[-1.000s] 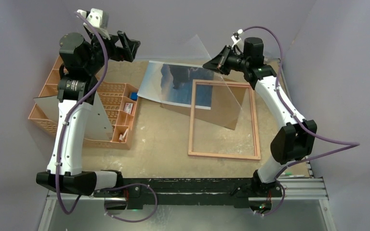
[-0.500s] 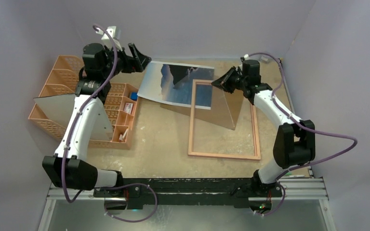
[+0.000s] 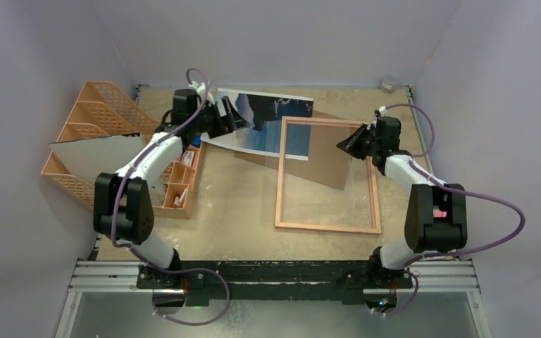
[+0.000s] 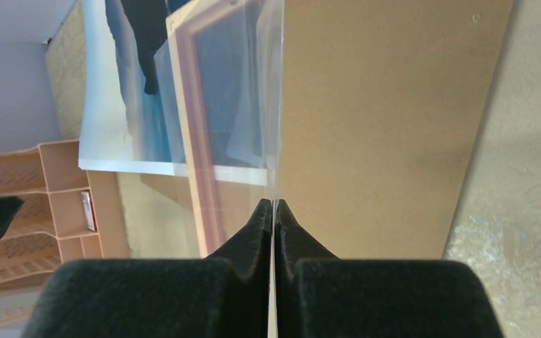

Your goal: Put the photo into the frame

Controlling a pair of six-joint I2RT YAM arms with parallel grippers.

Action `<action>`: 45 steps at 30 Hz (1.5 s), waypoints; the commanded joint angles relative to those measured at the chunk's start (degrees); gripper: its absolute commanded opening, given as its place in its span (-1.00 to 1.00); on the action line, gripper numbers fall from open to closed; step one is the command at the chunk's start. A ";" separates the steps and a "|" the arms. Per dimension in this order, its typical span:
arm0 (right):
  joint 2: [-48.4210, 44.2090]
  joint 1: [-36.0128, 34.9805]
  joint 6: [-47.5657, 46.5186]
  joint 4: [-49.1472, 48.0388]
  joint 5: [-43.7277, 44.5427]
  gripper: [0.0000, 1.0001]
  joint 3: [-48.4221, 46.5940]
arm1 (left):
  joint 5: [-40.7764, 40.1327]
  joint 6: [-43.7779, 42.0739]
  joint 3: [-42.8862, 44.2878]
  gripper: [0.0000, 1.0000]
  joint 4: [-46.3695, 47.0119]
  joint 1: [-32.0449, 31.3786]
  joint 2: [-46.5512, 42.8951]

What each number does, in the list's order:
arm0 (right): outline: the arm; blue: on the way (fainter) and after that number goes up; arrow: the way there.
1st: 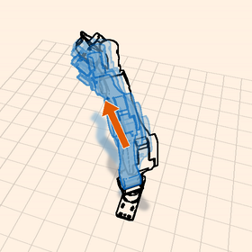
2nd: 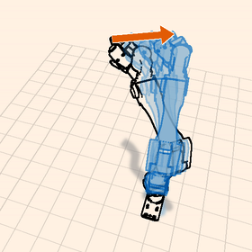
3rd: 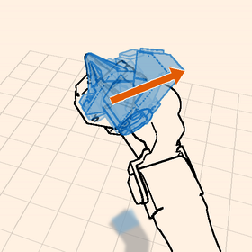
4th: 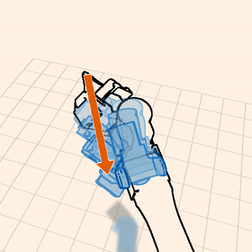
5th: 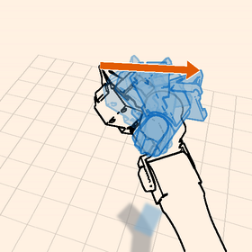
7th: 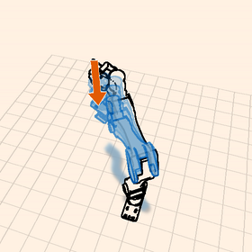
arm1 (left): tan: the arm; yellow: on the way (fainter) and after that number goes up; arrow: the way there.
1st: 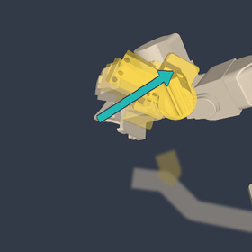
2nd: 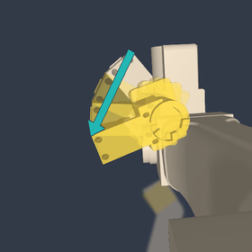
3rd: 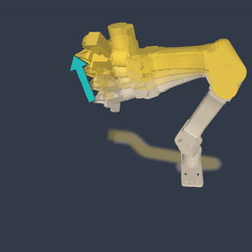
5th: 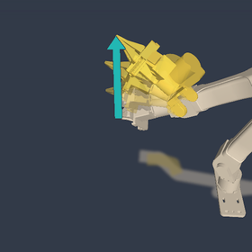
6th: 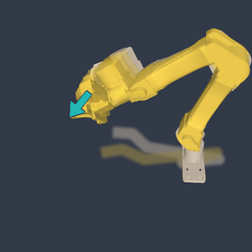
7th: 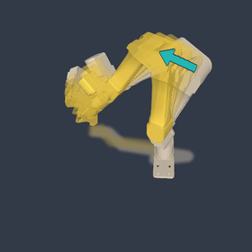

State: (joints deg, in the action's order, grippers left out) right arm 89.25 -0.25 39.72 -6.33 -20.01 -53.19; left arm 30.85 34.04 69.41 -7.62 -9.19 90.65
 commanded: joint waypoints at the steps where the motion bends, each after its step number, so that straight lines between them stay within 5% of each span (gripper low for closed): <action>1: -5.83 1.62 -3.87 -8.58 1.21 -1.00 5.56 | 0.62 3.50 0.11 0.63 4.85 -5.86 5.61; 10: -4.25 7.92 -8.84 -13.81 -5.55 -1.00 8.69 | -0.89 4.60 1.76 0.58 5.55 -9.74 13.87; 22: 3.63 10.61 -19.24 -4.58 -14.22 -1.00 2.22 | 1.93 7.34 2.93 0.57 9.11 -12.00 20.58; 34: 4.24 11.72 -21.74 -1.18 -7.94 -1.00 0.82 | 0.65 6.28 7.76 0.33 7.71 -13.94 24.62; 45: -0.33 12.64 -17.23 -9.21 -7.92 -1.00 5.31 | -1.75 7.26 9.67 0.10 7.71 -14.98 27.50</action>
State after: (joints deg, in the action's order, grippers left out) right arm 93.12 11.84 21.08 -10.22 -29.69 -49.54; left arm 30.61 40.95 76.77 -1.19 -23.86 117.78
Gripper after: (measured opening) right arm 0.005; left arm 0.559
